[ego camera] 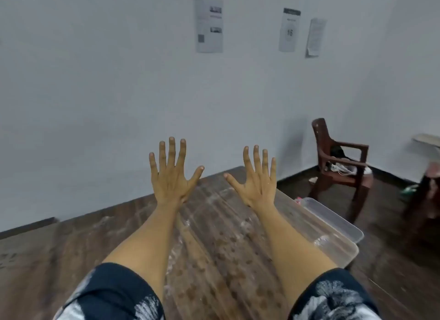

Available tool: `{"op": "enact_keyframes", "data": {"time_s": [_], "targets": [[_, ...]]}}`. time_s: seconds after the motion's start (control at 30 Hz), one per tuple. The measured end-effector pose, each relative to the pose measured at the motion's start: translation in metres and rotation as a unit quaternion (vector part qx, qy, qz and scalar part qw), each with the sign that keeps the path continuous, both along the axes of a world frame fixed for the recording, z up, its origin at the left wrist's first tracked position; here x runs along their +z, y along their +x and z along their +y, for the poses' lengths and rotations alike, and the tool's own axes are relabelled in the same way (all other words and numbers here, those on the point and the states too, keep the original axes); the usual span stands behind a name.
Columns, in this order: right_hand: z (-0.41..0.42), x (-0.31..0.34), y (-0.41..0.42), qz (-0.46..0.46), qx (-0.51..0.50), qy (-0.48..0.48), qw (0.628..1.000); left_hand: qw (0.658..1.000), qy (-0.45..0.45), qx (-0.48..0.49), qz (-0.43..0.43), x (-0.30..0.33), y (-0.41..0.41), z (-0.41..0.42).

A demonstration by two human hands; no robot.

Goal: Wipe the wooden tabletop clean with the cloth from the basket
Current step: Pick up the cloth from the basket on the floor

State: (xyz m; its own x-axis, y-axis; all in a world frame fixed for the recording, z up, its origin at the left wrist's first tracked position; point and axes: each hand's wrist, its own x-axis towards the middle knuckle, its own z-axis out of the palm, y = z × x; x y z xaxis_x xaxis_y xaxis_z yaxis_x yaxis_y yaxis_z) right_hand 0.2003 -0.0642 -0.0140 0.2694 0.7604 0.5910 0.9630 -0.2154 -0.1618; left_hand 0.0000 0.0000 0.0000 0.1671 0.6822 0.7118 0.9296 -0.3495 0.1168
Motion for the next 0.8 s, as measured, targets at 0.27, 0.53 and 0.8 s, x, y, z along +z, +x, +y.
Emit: {"op": "enact_keyframes", "data": {"time_s": [0.27, 0.53, 0.8], "targets": [[-0.055, -0.059, 0.089, 0.024, -0.11, -0.063, 0.992, 0.993, -0.059, -0.072, 0.07, -0.058, 0.105, -0.018], [-0.102, -0.101, 0.189, 0.052, -0.181, -0.092, 0.978, 0.981, -0.092, -0.154, 0.075, -0.095, 0.225, -0.037], [-0.132, -0.138, 0.292, 0.075, -0.251, -0.136, 0.955, 0.957, -0.152, -0.228, 0.098, -0.136, 0.353, -0.056]]}}
